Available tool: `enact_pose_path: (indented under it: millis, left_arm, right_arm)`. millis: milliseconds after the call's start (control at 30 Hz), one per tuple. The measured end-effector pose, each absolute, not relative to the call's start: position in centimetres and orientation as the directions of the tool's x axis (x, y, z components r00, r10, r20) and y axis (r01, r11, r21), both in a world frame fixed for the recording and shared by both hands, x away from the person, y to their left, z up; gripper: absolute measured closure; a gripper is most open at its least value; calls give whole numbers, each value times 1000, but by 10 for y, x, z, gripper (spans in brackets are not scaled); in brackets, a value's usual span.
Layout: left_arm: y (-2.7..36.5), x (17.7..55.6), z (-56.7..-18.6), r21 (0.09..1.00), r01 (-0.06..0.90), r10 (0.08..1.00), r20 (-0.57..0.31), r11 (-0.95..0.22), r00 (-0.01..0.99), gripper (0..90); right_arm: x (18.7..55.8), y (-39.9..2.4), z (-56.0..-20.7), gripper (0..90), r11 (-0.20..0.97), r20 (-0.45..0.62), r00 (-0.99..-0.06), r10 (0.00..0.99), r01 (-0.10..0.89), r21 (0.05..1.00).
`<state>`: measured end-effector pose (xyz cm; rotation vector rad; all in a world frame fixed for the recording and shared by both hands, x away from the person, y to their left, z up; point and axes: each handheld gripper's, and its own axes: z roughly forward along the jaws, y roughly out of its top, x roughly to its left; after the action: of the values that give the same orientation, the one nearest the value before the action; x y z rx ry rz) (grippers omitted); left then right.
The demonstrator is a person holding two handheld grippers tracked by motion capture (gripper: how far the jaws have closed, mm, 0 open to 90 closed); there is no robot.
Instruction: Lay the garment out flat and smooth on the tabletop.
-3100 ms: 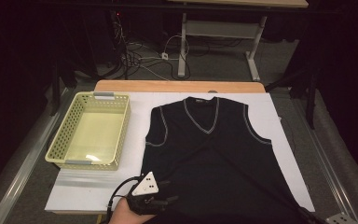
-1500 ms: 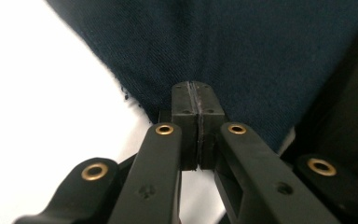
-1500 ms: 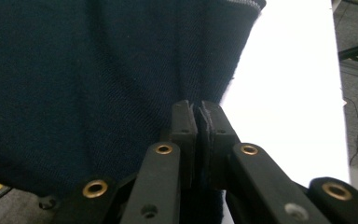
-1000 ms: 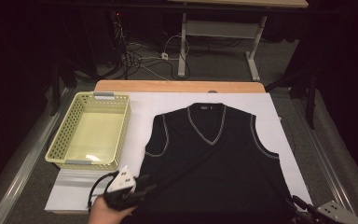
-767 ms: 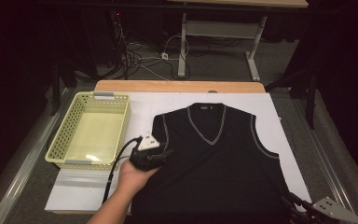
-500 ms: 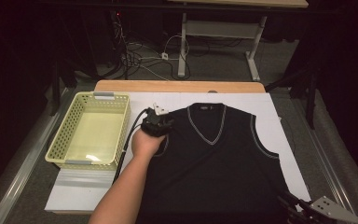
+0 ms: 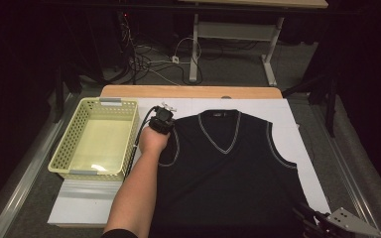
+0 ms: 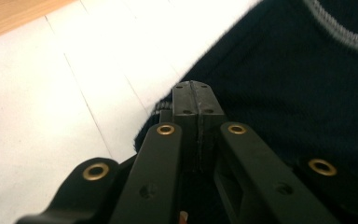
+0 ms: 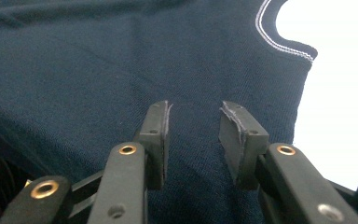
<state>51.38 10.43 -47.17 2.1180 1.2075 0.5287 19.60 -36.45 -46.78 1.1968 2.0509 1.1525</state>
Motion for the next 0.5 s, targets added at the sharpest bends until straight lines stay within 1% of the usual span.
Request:
enact_pose_path:
  millis: [33,67,100,133,167,200,233,267,300,333,367,400,433,500]
  left_arm:
    - [106,514,-471,706,609,872,24,-361,489,858]
    - [112,514,-467,732,606,880,-20,-310,475,697]
    - [112,514,-467,732,606,880,-20,-310,475,617]
    - [116,515,-466,732,618,873,-67,-286,484,561]
    - [116,516,-469,715,634,863,-86,-295,498,547]
    - [115,516,-472,692,653,865,-83,-308,496,543]
    - [115,516,-472,692,653,865,-83,-308,496,525]
    - [115,518,-479,666,680,874,-84,-308,478,522]
    - [115,518,-479,666,680,874,-84,-308,478,551]
    - [116,517,-480,674,677,875,-93,-296,475,551]
    - [117,518,-480,676,684,876,-117,-275,468,611]
    - [117,519,-480,679,679,866,-126,-280,483,733]
    - [117,519,-480,679,679,866,-126,-280,483,761]
    - [123,522,-476,694,679,850,-187,-240,492,780]
  right_arm:
    - [196,-364,-468,644,256,-2,-490,872,452,855]
    - [197,-364,-468,643,258,-3,-490,872,453,854]
    - [197,-364,-468,643,258,-3,-490,872,453,854]
    - [199,-363,-469,641,263,-7,-492,871,454,851]
    - [199,-362,-470,641,262,-3,-491,871,458,849]
    - [200,-361,-471,641,262,-1,-492,871,462,847]
    - [200,-361,-471,641,262,-1,-492,871,462,847]
    - [201,-359,-472,641,268,-2,-497,868,464,844]
    - [201,-357,-472,641,272,-5,-500,866,463,843]
    - [201,-357,-472,641,272,-5,-500,866,463,843]
    - [201,-356,-472,642,275,-6,-501,865,464,842]
    - [200,-355,-472,642,279,-11,-501,865,463,841]
    - [200,-355,-472,642,279,-11,-501,865,463,841]
    - [199,-355,-470,643,274,-11,-495,869,461,844]
